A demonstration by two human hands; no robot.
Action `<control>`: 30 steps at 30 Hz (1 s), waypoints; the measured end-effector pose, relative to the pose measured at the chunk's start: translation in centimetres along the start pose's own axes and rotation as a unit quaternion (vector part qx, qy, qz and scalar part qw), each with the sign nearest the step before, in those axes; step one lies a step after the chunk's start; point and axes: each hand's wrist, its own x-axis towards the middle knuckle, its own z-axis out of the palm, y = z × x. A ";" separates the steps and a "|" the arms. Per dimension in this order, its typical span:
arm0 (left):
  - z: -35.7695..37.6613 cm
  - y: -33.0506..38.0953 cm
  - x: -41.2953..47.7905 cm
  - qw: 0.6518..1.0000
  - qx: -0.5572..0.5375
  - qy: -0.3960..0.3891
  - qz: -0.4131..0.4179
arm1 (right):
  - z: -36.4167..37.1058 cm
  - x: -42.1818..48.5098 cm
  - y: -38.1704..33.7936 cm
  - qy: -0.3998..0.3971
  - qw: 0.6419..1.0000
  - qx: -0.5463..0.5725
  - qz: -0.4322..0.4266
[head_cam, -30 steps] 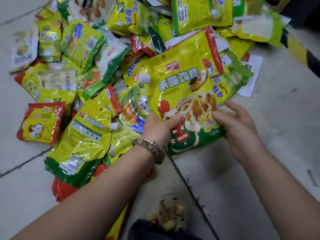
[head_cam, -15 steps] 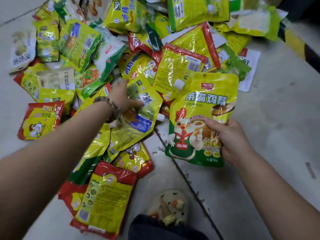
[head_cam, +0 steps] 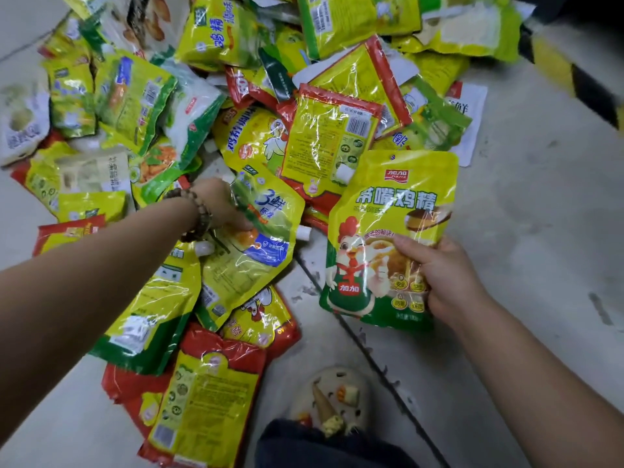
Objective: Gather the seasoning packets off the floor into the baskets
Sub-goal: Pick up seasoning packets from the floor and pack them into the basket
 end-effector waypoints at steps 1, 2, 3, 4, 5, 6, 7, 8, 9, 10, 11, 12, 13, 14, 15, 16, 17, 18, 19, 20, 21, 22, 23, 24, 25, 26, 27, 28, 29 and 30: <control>0.0 0.3 -0.4 1.000 -0.003 0.008 0.018 | -0.1 -0.1 0.0 -0.001 1.000 -0.003 -0.001; -0.2 0.7 -0.8 0.999 -0.004 0.018 0.042 | -0.3 -0.3 -0.1 -0.004 1.000 -0.007 -0.002; -0.6 1.3 -1.4 0.997 -0.004 0.031 0.070 | -0.5 -0.5 -0.3 -0.008 1.000 -0.010 -0.005; -1.1 2.1 -2.0 0.994 -0.010 0.049 0.097 | -0.8 -0.6 -0.5 -0.014 1.000 -0.012 -0.009; -1.6 2.8 -2.7 0.990 -0.028 0.071 0.120 | -1.1 -0.8 -0.9 -0.018 1.000 -0.007 -0.016; -2.3 3.6 -3.4 0.984 -0.059 0.095 0.141 | -1.5 -1.0 -1.4 -0.019 0.999 0.007 -0.026; -2.8 4.4 -4.1 0.975 -0.096 0.121 0.157 | -2.0 -1.2 -2.1 -0.016 0.999 0.030 -0.040; -3.5 5.3 -4.7 0.965 -0.131 0.147 0.172 | -2.5 -1.4 -2.9 -0.010 0.997 0.057 -0.058; -4.0 6.1 -5.4 0.953 -0.159 0.176 0.187 | -3.1 -1.6 -3.8 -0.003 0.994 0.075 -0.076; -4.6 7.1 -6.0 0.942 -0.178 0.202 0.199 | -3.7 -1.9 -4.8 0.005 0.992 0.087 -0.094; -5.1 8.3 -6.5 0.932 -0.193 0.226 0.210 | -4.4 -2.2 -5.7 0.016 0.989 0.092 -0.111; -5.7 9.5 -7.0 0.921 -0.211 0.244 0.217 | -5.1 -2.6 -6.4 0.027 0.987 0.095 -0.125; -6.4 10.7 -7.7 0.913 -0.237 0.253 0.217 | -5.6 -3.1 -7.1 0.037 0.985 0.097 -0.138; -7.0 11.9 -8.2 0.906 -0.265 0.255 0.211 | -6.1 -3.6 -7.6 0.047 0.983 0.097 -0.152; -7.6 13.1 -8.9 0.900 -0.285 0.255 0.210 | -6.4 -4.3 -8.0 0.059 0.980 0.094 -0.165; -8.2 14.3 -9.5 0.895 -0.296 0.259 0.213 | -6.8 -4.9 -8.4 0.071 0.977 0.090 -0.177; -8.9 15.6 -10.4 0.890 -0.303 0.264 0.215 | -7.2 -5.7 -8.9 0.081 0.975 0.086 -0.190; -9.6 16.8 -11.3 0.886 -0.307 0.269 0.220 | -7.6 -6.5 -9.6 0.091 0.972 0.082 -0.200; -10.3 18.1 -12.5 0.883 -0.311 0.270 0.226 | -8.1 -7.3 -10.5 0.102 0.970 0.076 -0.208; -11.0 19.3 -13.8 0.880 -0.314 0.268 0.236 | -8.6 -8.2 -11.8 0.115 0.966 0.067 -0.220; -11.6 20.5 -15.2 0.877 -0.317 0.262 0.247 | -9.1 -9.0 -13.2 0.126 0.962 0.055 -0.236; -12.2 21.7 -16.8 0.874 -0.322 0.255 0.258 | -9.5 -10.0 -14.7 0.136 0.958 0.040 -0.250; -12.8 22.8 -18.4 0.872 -0.327 0.246 0.268 | -10.0 -11.1 -16.2 0.147 0.952 0.025 -0.267; -13.5 23.9 -19.6 0.867 -0.333 0.244 0.279 | -10.5 -12.2 -17.8 0.159 0.945 0.009 -0.285; -14.3 25.1 -20.8 0.861 -0.336 0.246 0.290 | -11.0 -13.4 -19.4 0.168 0.938 -0.008 -0.304; -15.0 26.1 -21.8 0.856 -0.339 0.249 0.301 | -11.6 -14.7 -21.0 0.175 0.930 -0.027 -0.321; -15.7 27.4 -22.9 0.849 -0.345 0.249 0.314 | -12.3 -16.1 -22.6 0.185 0.922 -0.046 -0.338; -16.5 28.5 -23.7 0.840 -0.352 0.249 0.330 | -13.1 -17.6 -24.1 0.197 0.914 -0.061 -0.350; -17.1 29.9 -24.8 0.830 -0.360 0.248 0.348 | -14.1 -19.3 -25.5 0.212 0.904 -0.073 -0.363; -17.6 31.3 -25.9 0.821 -0.364 0.241 0.368 | -15.4 -21.2 -26.8 0.230 0.894 -0.083 -0.376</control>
